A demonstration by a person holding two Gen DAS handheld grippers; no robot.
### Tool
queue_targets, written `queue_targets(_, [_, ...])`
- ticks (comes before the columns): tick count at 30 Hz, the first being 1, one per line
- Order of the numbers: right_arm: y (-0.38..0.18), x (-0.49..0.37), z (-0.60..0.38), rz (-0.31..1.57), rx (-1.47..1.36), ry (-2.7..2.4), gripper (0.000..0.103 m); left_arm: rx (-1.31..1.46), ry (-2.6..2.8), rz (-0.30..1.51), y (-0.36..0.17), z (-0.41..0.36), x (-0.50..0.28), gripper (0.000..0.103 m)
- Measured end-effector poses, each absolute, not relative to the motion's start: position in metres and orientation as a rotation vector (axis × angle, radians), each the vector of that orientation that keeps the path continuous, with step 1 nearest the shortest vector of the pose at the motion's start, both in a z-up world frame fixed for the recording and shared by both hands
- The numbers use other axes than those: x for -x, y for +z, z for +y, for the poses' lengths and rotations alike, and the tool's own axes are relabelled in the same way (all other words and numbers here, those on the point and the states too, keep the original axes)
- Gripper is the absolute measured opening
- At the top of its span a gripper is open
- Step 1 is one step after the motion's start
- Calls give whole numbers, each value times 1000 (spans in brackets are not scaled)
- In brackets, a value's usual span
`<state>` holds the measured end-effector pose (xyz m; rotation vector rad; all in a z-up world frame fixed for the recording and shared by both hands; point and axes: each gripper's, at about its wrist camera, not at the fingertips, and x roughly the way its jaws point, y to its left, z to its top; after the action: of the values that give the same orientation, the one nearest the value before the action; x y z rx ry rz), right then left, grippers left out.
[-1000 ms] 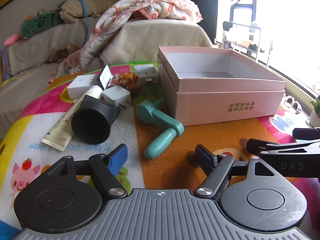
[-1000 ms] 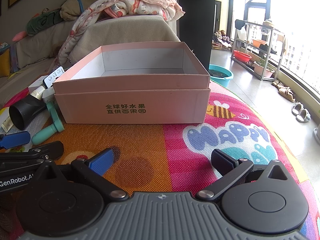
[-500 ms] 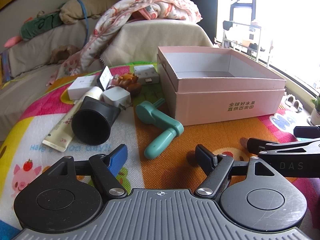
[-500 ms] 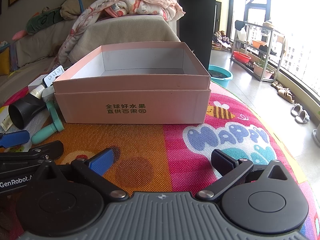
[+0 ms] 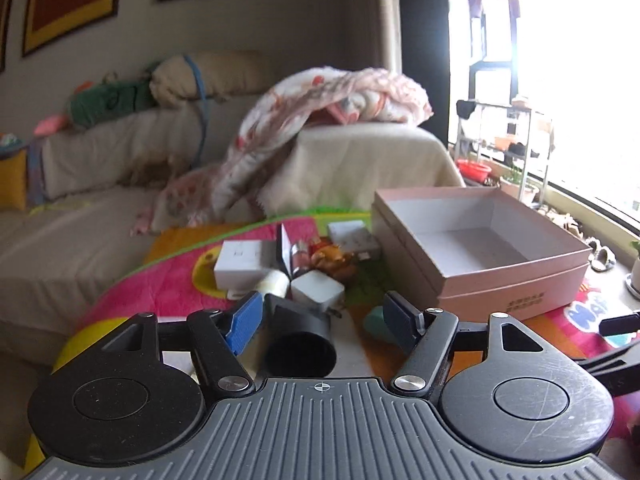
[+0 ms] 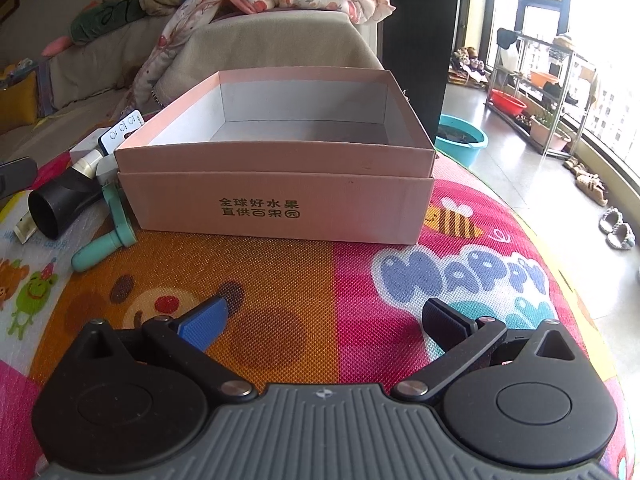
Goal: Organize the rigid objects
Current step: 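Reach the left gripper to the black rubber cup and grasp it, then grasp the teal crank handle with the right gripper while the left gripper holds the cup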
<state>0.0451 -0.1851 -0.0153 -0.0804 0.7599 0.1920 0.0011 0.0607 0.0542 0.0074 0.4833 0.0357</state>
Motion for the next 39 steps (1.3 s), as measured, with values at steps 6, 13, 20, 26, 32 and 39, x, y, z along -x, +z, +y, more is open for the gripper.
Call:
queue_targets(6, [-15, -45, -187, 764, 85, 208, 103, -17, 20, 621, 23, 67, -45, 72])
queue_targets(13, [-13, -44, -186, 773, 109, 225, 103, 79, -42, 629, 6, 85, -35, 53])
queue_targets(20, [-8, -41, -174, 775, 61, 236, 98, 207, -52, 542, 10, 109, 30, 53])
queue_targets(26, [1, -48, -113, 748, 45, 380, 84, 374, -28, 467, 10, 136, 45, 53])
queue_targets(32, [-2, -63, -63, 741, 31, 371, 75, 373, -38, 445, 12, 136, 48, 53])
queue_targets(39, [4, -69, -48, 754, -19, 383, 72, 413, -24, 432, 10, 142, 51, 53])
